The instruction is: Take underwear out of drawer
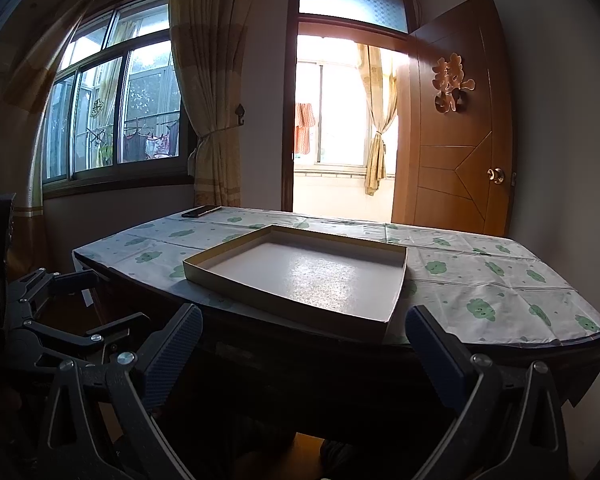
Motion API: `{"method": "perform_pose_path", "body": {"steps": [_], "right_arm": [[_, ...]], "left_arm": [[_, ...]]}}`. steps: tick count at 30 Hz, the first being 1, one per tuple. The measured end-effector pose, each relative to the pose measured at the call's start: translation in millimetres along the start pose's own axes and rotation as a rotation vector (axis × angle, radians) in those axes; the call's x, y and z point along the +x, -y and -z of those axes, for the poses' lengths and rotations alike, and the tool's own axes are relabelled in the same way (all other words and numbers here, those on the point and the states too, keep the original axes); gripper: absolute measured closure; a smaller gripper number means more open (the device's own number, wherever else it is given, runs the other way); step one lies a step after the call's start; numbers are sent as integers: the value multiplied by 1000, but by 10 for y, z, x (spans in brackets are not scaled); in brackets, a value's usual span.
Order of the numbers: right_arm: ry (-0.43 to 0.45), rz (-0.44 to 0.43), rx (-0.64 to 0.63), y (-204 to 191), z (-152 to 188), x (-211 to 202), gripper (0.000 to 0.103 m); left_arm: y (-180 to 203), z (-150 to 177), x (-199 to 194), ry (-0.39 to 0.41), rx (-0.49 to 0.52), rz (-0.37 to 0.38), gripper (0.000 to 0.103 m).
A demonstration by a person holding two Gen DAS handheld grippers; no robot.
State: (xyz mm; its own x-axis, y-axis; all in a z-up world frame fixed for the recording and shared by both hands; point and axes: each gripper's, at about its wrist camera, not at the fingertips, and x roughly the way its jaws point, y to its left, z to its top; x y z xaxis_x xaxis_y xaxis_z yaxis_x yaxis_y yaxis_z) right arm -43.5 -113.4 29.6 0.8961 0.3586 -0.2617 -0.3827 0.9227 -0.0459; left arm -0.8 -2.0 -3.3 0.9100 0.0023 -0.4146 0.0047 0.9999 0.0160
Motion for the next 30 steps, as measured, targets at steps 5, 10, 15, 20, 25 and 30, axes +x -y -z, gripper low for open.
{"method": "perform_pose_path", "body": {"steps": [5,10,15,20,25,30], "right_arm": [[3,8,5,4,9,8,1],[7,24,12,22,12,7,1],[6,22,14,35,14,5,1],[4,19,9,29,19,3,1],[22,38,13,36,35,-25,1],[22,40,27,64,46,-28,0]], "left_arm": [[-42,5,4,1,-4,-6,0],[-48,1,15,0,-3,-8,0],[-52,0,18,0,-2,-10,0],[-53,1,16,1,-3,-10,0],[-55,0,18,0,0,-10,0],[-54,5,21,-3,3,-10,0]]}}
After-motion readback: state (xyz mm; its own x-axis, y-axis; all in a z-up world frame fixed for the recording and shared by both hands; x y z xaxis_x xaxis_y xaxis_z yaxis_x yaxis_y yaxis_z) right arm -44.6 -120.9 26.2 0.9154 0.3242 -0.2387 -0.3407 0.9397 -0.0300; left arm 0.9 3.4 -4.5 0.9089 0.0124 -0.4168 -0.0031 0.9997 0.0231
